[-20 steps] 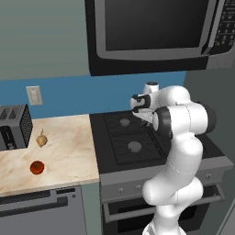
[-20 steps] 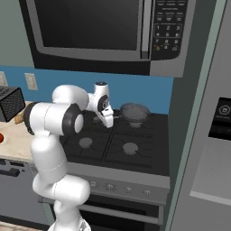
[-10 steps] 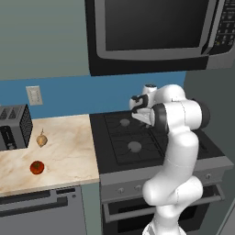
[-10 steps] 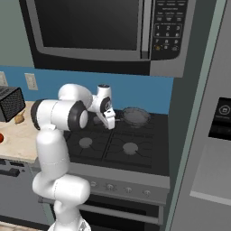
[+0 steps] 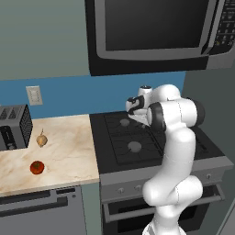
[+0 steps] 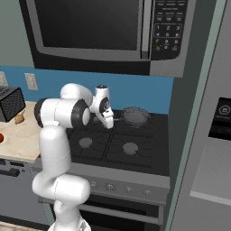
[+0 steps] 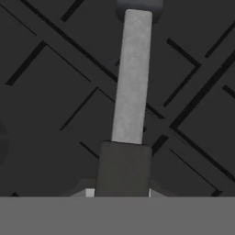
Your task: Place the pan on the rear right burner on the stove. Then place the tomato and the onion in the pan and turn on the rear right burner.
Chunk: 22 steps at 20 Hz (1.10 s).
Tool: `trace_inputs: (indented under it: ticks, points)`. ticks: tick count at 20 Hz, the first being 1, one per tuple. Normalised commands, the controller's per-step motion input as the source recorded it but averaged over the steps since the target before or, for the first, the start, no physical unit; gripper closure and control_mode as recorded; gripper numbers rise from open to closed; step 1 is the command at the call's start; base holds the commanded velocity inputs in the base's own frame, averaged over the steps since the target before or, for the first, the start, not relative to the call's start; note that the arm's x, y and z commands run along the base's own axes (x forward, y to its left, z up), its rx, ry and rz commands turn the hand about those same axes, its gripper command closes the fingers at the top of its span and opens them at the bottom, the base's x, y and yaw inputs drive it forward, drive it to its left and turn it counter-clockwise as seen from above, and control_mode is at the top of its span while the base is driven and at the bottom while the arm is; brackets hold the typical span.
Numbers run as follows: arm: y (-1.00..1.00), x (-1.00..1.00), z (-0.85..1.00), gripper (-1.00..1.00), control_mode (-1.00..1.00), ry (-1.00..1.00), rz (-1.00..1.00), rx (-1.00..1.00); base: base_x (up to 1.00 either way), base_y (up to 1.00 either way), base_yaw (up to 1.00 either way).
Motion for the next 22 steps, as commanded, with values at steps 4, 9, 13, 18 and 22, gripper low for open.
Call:
trace_inputs:
  ticks: [4,9,13,18,22]
  points:
    - [0.00,0.14,-0.34,1.00,-1.00,0.04,0.00,0.00,0.00,0.00,0.00]
    - [-0.04,0.14,-0.34,1.00,-1.00,0.05,0.00,0.00,0.00,0.00,0.00]
    - [-0.09,0.09,-0.30,1.00,-1.00,0.06,0.00,0.00,0.00,0.00,0.00]
    - [-0.11,0.00,-0.33,1.00,-1.00,0.09,0.00,0.00,0.00,0.00,0.00]
    - [-0.24,0.00,-0.28,-1.00,-1.00,0.09,0.00,0.01,0.00,0.00,0.00]
